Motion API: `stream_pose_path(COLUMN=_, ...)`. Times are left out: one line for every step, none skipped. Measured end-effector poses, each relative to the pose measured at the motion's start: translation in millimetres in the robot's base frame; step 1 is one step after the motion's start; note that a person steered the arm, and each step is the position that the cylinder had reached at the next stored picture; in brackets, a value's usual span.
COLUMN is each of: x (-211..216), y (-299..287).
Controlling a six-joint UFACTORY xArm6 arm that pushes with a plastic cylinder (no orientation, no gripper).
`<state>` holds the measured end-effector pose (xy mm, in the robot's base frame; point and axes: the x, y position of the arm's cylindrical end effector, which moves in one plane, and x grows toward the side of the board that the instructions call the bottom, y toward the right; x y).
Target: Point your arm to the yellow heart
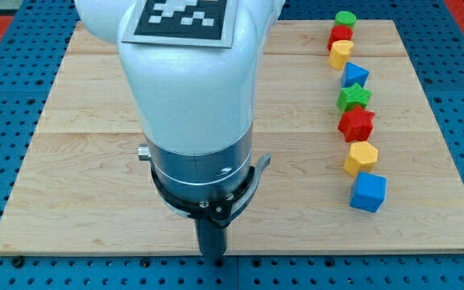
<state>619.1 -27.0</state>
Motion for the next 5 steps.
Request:
stream_pose_path(x=-0.6, y=91.9)
stream_pose_path(x=-0.7, y=171.8)
stream_pose_path(x=-2.9, y=226.5)
stream_pose_path(x=-10.8, y=256.7)
stream_pose_path(x=-16.9, y=279.1)
